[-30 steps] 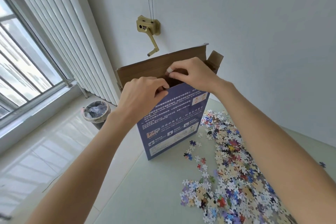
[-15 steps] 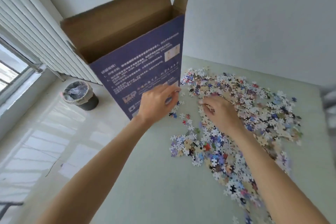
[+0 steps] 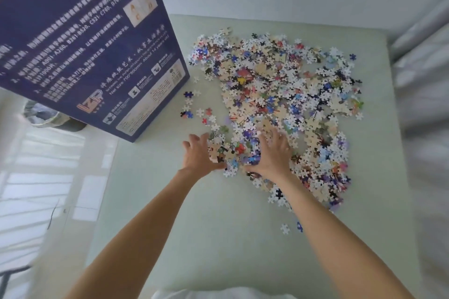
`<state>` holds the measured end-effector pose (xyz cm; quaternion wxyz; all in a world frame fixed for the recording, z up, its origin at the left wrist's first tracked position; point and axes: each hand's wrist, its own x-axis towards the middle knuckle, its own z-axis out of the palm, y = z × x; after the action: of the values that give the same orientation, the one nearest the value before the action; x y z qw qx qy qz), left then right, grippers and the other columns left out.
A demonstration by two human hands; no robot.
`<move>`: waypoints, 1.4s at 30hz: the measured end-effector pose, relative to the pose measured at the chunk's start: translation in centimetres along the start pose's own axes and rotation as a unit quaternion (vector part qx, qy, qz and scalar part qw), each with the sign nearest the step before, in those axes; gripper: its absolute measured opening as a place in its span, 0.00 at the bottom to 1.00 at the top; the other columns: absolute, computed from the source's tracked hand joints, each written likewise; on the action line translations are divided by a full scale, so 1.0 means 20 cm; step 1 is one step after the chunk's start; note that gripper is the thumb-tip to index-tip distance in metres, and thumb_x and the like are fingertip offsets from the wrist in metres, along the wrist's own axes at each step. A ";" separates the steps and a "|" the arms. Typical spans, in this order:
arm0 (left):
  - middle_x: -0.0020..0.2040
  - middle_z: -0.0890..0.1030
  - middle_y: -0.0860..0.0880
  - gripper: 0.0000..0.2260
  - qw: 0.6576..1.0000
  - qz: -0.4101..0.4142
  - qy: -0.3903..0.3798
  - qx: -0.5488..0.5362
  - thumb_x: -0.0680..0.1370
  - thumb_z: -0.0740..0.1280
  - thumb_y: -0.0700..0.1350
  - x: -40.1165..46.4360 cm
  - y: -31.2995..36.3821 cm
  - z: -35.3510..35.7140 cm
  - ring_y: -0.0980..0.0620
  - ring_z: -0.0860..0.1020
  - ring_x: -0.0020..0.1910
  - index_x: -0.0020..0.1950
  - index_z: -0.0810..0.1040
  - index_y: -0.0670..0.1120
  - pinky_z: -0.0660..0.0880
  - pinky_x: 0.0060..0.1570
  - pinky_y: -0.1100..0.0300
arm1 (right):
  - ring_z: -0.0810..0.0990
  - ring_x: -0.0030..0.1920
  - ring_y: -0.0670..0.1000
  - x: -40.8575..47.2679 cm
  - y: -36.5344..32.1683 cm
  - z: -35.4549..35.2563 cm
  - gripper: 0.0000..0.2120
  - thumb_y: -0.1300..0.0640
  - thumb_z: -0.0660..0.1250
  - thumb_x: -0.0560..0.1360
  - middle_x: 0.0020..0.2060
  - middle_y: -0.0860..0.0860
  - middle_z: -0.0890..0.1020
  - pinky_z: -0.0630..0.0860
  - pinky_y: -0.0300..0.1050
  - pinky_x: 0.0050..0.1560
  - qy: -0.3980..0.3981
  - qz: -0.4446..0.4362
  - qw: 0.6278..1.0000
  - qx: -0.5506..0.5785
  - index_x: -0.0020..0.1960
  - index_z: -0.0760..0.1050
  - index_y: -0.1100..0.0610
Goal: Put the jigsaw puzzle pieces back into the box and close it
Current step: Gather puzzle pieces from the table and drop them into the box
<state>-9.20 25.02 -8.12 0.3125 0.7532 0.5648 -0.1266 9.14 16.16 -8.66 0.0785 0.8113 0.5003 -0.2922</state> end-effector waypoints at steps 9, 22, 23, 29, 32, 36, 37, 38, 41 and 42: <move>0.63 0.68 0.45 0.36 0.995 0.023 0.007 -0.101 0.67 0.76 0.47 0.01 0.07 0.06 0.44 0.71 0.60 0.71 0.63 0.51 0.70 0.61 0.52 | 0.65 0.62 0.57 0.02 -0.06 0.05 0.37 0.44 0.74 0.65 0.67 0.55 0.63 0.70 0.47 0.58 0.102 -0.093 0.990 0.031 0.67 0.62 0.52; 0.56 0.77 0.48 0.20 0.989 0.047 0.015 -0.142 0.71 0.73 0.44 0.01 0.04 0.05 0.50 0.76 0.51 0.62 0.76 0.52 0.67 0.48 0.63 | 0.73 0.60 0.51 0.00 -0.07 -0.06 0.26 0.58 0.70 0.72 0.67 0.52 0.67 0.67 0.39 0.61 0.050 -0.136 0.975 0.169 0.68 0.68 0.58; 0.56 0.76 0.48 0.20 0.988 0.046 0.009 -0.146 0.71 0.73 0.45 0.01 0.03 0.04 0.50 0.75 0.52 0.62 0.75 0.52 0.67 0.48 0.63 | 0.71 0.62 0.50 -0.01 -0.06 -0.06 0.28 0.57 0.71 0.71 0.67 0.51 0.66 0.64 0.38 0.61 0.030 -0.126 0.971 0.199 0.69 0.66 0.57; 0.58 0.76 0.49 0.18 0.982 0.041 0.019 -0.181 0.73 0.71 0.48 0.01 0.06 0.07 0.52 0.74 0.51 0.62 0.75 0.51 0.65 0.47 0.65 | 0.68 0.63 0.52 -0.04 -0.15 0.00 0.31 0.48 0.73 0.69 0.62 0.54 0.68 0.65 0.38 0.56 0.072 -0.064 0.972 0.216 0.65 0.67 0.59; 0.56 0.77 0.48 0.16 0.980 0.030 0.033 -0.195 0.74 0.70 0.46 0.01 0.07 0.07 0.53 0.74 0.48 0.61 0.77 0.49 0.66 0.46 0.66 | 0.72 0.57 0.53 -0.03 -0.20 0.04 0.23 0.50 0.74 0.68 0.59 0.54 0.72 0.71 0.41 0.49 0.134 -0.050 0.971 0.193 0.59 0.71 0.57; 0.55 0.80 0.49 0.13 0.975 0.014 0.046 -0.215 0.73 0.71 0.45 0.01 0.05 0.06 0.54 0.76 0.45 0.58 0.79 0.50 0.69 0.46 0.66 | 0.75 0.57 0.52 -0.05 -0.19 0.01 0.20 0.55 0.72 0.71 0.58 0.52 0.76 0.71 0.41 0.54 0.150 -0.045 0.964 0.215 0.61 0.73 0.58; 0.55 0.80 0.50 0.13 0.974 0.012 0.048 -0.223 0.73 0.71 0.45 0.01 0.05 0.05 0.55 0.76 0.42 0.58 0.79 0.50 0.69 0.45 0.66 | 0.76 0.57 0.52 -0.05 -0.19 0.00 0.21 0.56 0.71 0.72 0.58 0.52 0.77 0.71 0.41 0.55 0.158 -0.048 0.963 0.213 0.62 0.72 0.57; 0.56 0.80 0.51 0.13 0.973 0.013 0.051 -0.226 0.73 0.71 0.44 0.00 0.05 0.04 0.56 0.76 0.41 0.58 0.79 0.50 0.70 0.44 0.66 | 0.76 0.59 0.51 -0.06 -0.18 -0.01 0.21 0.57 0.71 0.72 0.59 0.51 0.77 0.72 0.42 0.57 0.166 -0.051 0.962 0.210 0.63 0.72 0.57; 0.57 0.81 0.51 0.14 0.973 0.025 0.058 -0.223 0.74 0.71 0.42 -0.01 0.03 0.02 0.54 0.79 0.44 0.58 0.79 0.50 0.72 0.45 0.65 | 0.76 0.60 0.52 -0.07 -0.17 -0.03 0.25 0.63 0.71 0.71 0.61 0.52 0.77 0.75 0.48 0.59 0.165 -0.048 0.960 0.221 0.67 0.69 0.56; 0.57 0.81 0.50 0.14 0.973 0.027 0.059 -0.221 0.74 0.71 0.41 -0.01 0.03 0.01 0.53 0.79 0.45 0.59 0.78 0.50 0.73 0.45 0.65 | 0.77 0.59 0.53 -0.07 -0.17 -0.03 0.25 0.64 0.70 0.71 0.60 0.52 0.78 0.76 0.49 0.58 0.165 -0.050 0.959 0.224 0.67 0.69 0.56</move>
<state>-8.71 24.63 -8.05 0.4409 0.6863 0.5759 0.0545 6.05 16.99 -6.85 -0.2033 0.8192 0.4677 -0.2624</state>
